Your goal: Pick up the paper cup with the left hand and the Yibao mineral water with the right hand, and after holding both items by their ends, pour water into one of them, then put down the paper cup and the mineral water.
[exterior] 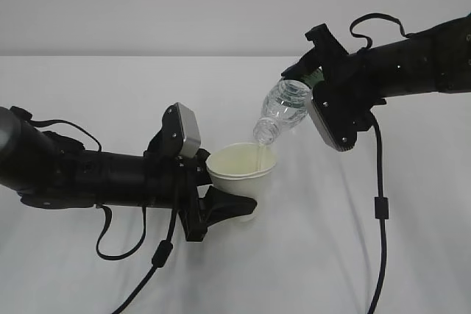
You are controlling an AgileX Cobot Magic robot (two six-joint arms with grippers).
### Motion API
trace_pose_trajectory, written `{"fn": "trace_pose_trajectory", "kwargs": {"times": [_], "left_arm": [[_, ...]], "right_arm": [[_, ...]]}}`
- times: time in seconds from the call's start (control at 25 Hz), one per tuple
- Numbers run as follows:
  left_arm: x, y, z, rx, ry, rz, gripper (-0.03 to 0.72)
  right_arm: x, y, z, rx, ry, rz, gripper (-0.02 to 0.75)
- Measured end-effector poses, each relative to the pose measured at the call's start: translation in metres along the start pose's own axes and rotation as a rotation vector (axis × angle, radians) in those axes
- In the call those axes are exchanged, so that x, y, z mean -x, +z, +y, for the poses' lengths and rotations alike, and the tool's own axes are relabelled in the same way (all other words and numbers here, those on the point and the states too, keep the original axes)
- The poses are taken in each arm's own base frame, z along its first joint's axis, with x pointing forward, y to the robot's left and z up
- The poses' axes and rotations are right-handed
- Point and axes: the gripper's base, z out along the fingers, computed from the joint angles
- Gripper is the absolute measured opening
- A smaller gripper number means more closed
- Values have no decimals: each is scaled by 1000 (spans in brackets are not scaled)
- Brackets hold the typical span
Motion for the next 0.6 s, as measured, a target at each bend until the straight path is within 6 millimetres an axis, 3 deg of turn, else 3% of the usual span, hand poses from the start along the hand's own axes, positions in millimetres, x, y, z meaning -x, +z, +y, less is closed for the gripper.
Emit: {"fn": "trace_pose_trajectory", "kwargs": {"times": [0.6], "left_arm": [[0, 0, 0, 5, -2, -2, 408]], "right_arm": [[0, 0, 0, 0, 52, 0, 489]]}}
